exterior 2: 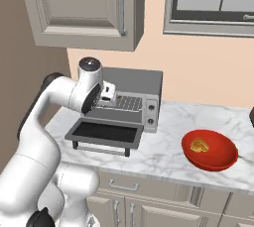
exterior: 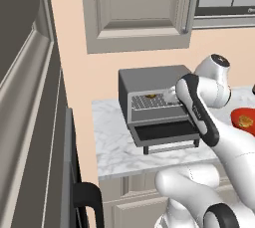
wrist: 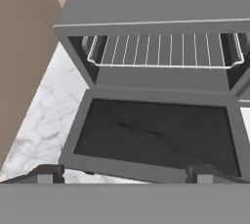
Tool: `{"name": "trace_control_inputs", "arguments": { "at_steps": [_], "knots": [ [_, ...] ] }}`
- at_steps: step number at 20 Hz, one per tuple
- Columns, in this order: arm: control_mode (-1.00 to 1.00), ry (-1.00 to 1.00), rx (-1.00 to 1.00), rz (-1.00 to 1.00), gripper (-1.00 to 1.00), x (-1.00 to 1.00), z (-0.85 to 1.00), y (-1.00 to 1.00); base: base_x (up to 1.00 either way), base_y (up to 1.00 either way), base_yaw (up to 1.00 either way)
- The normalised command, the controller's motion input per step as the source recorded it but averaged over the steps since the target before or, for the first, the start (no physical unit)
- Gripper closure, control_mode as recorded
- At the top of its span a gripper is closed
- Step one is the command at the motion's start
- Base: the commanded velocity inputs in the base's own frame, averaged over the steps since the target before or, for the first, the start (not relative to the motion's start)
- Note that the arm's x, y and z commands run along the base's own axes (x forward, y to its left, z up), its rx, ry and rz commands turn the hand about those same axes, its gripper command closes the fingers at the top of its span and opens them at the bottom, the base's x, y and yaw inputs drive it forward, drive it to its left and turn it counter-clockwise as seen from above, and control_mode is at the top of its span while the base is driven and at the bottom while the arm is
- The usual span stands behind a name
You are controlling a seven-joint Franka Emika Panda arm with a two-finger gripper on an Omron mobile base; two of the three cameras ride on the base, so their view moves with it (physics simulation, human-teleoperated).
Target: Pick up the heated bread from the toaster oven and place it in the bowl. Then move the bread bowl to the dining counter.
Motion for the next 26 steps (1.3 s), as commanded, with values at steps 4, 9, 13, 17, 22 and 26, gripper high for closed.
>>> {"name": "trace_control_inputs", "arguments": {
  "at_steps": [4,9,13,17,22,26],
  "knots": [
    [-1.00,-0.19,0.04,0.00,-1.00,0.00,-0.38,-0.23,0.00,0.00,0.00],
    [-1.00,-0.13,0.06,0.00,-1.00,0.04,-0.15,-0.12,0.00,0.00,0.00],
    [-1.00,-0.05,0.09,0.00,-1.00,0.11,0.00,-0.09,0.00,0.00,0.00],
    [-1.00,0.00,0.08,-0.01,-1.00,0.22,0.00,0.00,0.00,0.00,0.00],
    [-1.00,-0.02,0.06,-0.01,-1.00,0.27,0.00,0.00,0.00,0.00,0.00],
    [-1.00,-0.06,0.05,-0.01,-1.00,0.23,-0.01,0.00,0.00,0.00,0.00]
  ]
}}
